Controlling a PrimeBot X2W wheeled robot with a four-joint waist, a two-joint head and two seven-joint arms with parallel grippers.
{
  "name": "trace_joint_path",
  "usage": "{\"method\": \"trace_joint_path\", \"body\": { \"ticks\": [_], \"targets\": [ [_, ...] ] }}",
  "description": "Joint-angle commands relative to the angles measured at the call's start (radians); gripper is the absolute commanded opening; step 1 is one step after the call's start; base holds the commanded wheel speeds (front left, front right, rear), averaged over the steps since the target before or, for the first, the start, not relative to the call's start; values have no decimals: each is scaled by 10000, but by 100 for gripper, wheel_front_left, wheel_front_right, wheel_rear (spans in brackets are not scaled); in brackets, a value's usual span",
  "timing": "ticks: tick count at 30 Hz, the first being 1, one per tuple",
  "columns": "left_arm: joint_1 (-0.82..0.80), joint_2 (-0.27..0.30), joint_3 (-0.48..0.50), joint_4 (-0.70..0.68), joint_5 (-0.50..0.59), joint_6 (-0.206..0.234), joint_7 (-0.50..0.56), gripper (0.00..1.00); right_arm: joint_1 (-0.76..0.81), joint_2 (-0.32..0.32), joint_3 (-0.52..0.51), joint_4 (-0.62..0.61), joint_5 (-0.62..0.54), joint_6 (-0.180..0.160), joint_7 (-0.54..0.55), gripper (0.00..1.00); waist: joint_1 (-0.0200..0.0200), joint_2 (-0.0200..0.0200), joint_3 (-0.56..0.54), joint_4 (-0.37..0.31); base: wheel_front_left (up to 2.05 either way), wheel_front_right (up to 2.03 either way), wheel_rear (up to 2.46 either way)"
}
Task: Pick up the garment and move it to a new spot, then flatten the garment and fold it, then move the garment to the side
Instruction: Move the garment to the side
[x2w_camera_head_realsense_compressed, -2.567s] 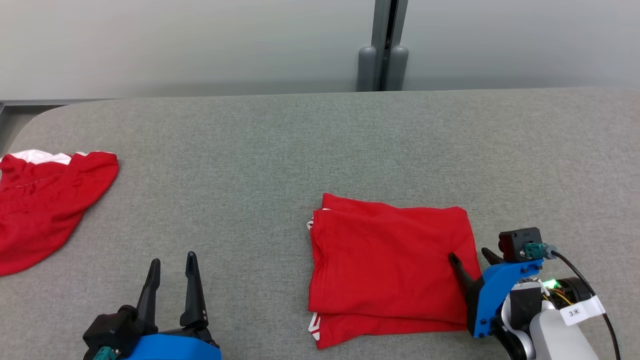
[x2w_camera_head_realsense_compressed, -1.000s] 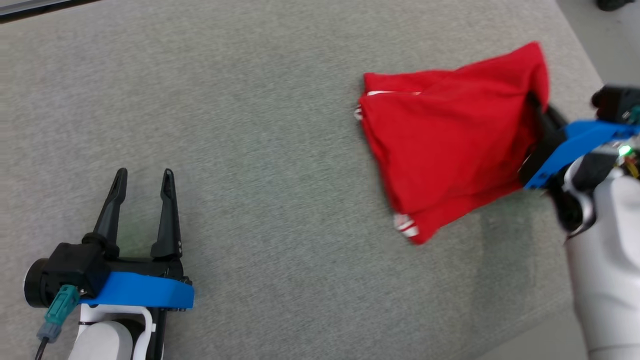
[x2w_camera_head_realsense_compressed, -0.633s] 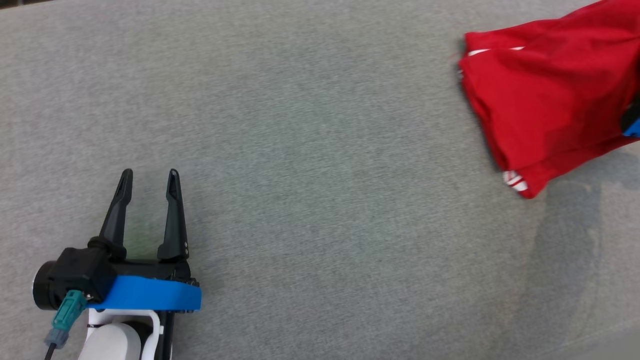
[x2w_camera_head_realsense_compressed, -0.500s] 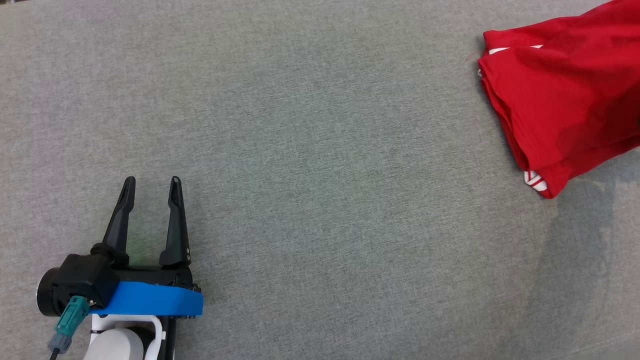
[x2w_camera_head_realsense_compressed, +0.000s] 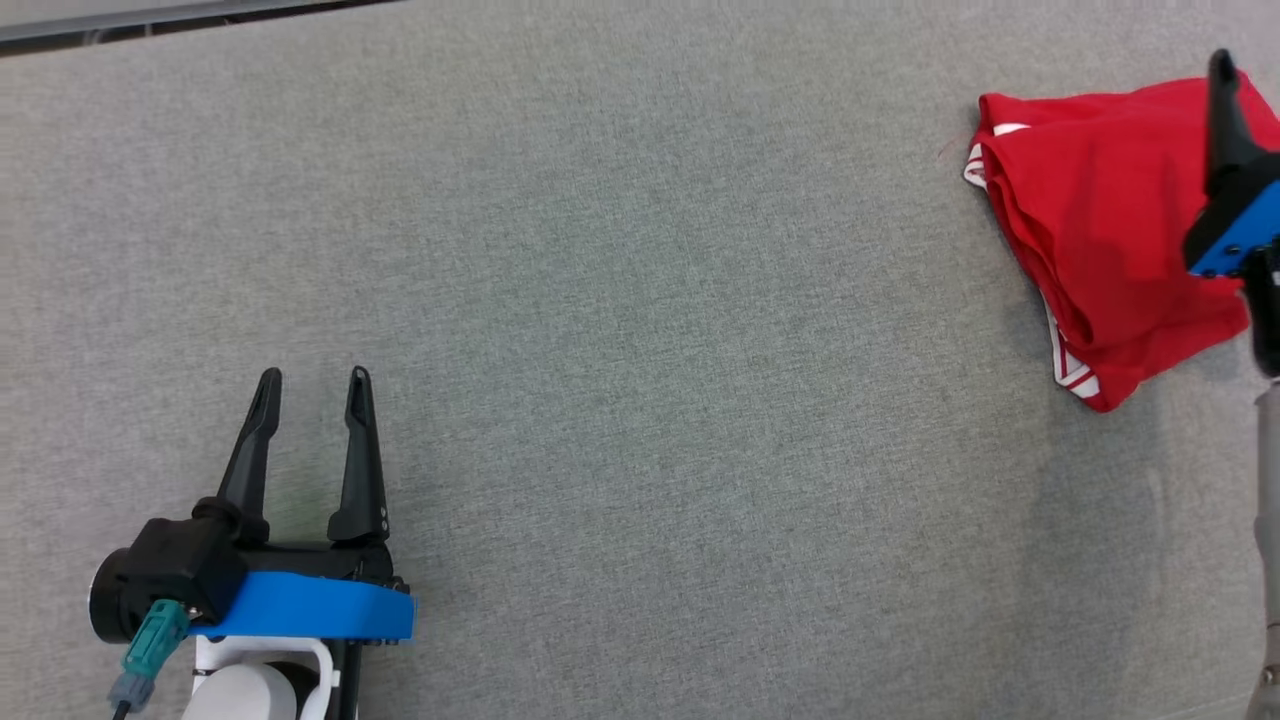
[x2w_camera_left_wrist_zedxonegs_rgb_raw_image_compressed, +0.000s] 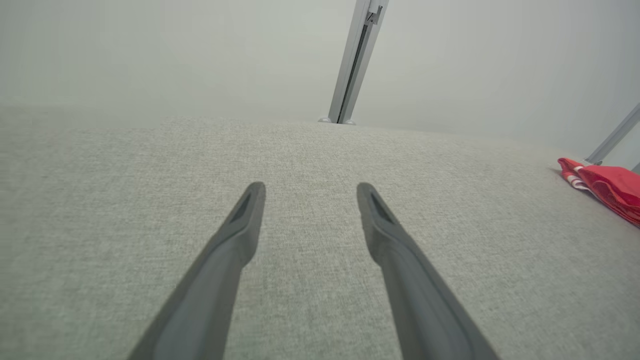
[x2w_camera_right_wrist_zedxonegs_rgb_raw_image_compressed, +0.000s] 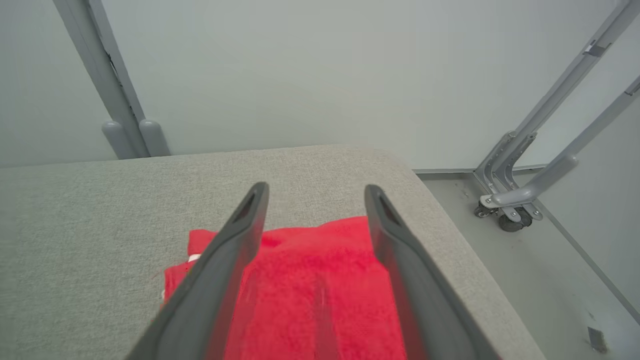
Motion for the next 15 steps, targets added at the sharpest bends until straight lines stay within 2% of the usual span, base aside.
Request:
{"method": "trace_joint_path", "body": {
  "ticks": [1,6,15],
  "targets": [
    [46,-9,56,28,-49,56,-92,100,184,81,236,-104,65,-1,-129,100,0,0,-134,23,0,0,0],
    [87,-33,322,178,-244,138,-275,100,643,381,1103,-600,252,-1,-530,100,0,0,-652,234,0,0,0],
    [611,-259,695,1053,-788,242,-507,100,3169,1437,2316,-2049,256,-3,-1636,100,0,0,-2028,1069,0,0,0]
  ]
}}
